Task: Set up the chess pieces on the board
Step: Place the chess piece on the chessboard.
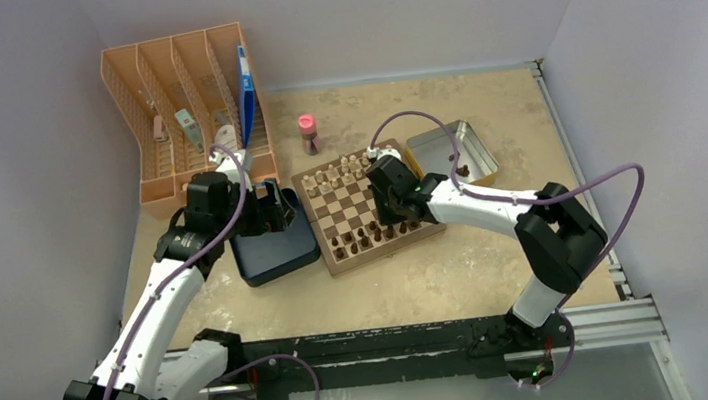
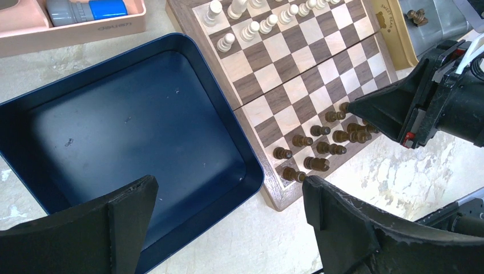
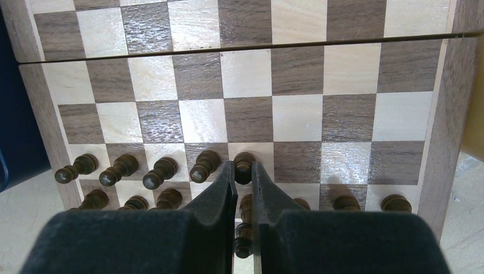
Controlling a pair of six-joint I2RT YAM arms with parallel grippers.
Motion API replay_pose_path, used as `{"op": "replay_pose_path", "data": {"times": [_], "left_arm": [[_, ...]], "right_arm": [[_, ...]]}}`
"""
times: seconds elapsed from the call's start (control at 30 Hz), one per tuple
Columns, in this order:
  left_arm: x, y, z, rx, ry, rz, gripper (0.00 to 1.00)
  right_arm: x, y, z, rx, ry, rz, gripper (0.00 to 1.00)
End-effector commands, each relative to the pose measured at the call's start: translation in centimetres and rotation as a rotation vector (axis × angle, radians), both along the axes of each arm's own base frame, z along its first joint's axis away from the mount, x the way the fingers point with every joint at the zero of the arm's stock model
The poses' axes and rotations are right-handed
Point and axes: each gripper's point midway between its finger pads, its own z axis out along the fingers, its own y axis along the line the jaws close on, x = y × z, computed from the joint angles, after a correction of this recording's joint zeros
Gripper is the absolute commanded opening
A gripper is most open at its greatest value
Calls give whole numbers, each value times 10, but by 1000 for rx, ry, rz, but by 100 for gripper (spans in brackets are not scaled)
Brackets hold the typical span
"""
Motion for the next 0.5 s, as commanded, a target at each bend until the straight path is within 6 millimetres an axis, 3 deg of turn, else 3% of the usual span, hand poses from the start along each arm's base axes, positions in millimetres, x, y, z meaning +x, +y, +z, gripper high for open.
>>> {"op": "replay_pose_path", "data": {"times": [0.0, 0.47], "left_arm": [[5, 3, 6, 13, -51, 3, 99], [5, 5, 7, 17, -55, 12, 99]], "right_arm": [[8, 3, 10, -18, -35, -2, 11], [2, 5, 9, -6, -26, 15, 14]]}}
